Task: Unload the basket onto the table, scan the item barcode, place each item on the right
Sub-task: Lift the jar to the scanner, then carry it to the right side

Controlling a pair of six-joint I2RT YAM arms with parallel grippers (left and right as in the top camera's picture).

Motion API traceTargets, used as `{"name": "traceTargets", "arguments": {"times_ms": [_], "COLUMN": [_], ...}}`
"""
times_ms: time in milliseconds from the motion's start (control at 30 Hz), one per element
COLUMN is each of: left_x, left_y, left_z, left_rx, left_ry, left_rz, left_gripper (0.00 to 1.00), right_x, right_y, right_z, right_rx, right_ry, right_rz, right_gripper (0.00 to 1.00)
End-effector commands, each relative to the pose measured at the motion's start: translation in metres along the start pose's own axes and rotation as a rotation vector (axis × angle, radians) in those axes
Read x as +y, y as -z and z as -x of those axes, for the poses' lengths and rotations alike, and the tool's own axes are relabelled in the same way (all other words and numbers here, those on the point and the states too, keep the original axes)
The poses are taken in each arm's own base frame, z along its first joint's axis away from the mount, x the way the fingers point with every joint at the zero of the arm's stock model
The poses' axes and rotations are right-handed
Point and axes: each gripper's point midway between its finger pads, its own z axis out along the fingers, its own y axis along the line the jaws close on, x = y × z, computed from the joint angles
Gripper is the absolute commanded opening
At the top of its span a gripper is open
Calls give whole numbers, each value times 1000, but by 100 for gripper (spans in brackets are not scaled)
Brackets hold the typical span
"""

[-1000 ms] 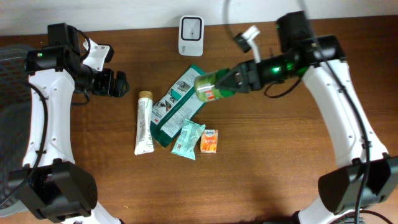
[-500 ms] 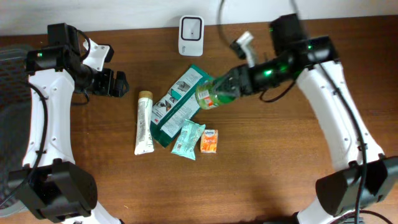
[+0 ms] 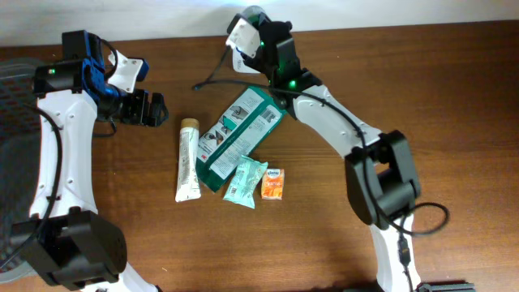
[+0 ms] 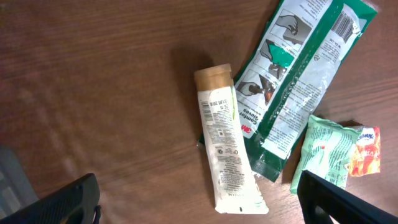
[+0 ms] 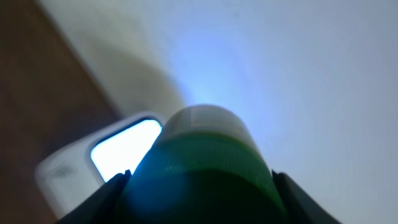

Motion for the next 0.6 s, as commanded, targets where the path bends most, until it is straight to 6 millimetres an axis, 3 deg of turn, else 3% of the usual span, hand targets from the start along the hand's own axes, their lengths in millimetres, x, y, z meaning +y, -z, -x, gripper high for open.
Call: {"name": "traceTargets", "arguments": {"times_ms": [0,167,233,333,400,467,500,533,567], "left_x": [-1,-1,-1,-1,-1,-1,-1,-1,-1], "left_y": [12,12,12,12,12,12,12,12,12], "left_z": [5,5,5,5,5,5,5,5,5], "left_rx": [-36,-36,-36,-36,-36,-36,-36,-36,-36], "left_ry": [-17,-17,-17,-17,-17,-17,-17,-17,-17], "left_rz": [-2,-2,-2,-2,-2,-2,-2,-2,-2], "left_gripper": [99,99,99,99,99,99,99,99,99], "right_x": [-4,-14,-14,-43,-68,-101,-105,-108,-98], "right_y": [-19,-18,-14,12,45,113,126,145,166], "right_z": [-5,-3,8,31,45,66,61,43,4], "right_rx": [-9,-13,-30,-56,-61,-94,-72,5,167], "right_ry": [268,256,246,1,-177,-444,-492,-541,-596], "right_rz": [-127,-174,-186,-156,-72,100,133,179,245], "right_gripper": [48,45,44,44,43,47,46,43,43]}}
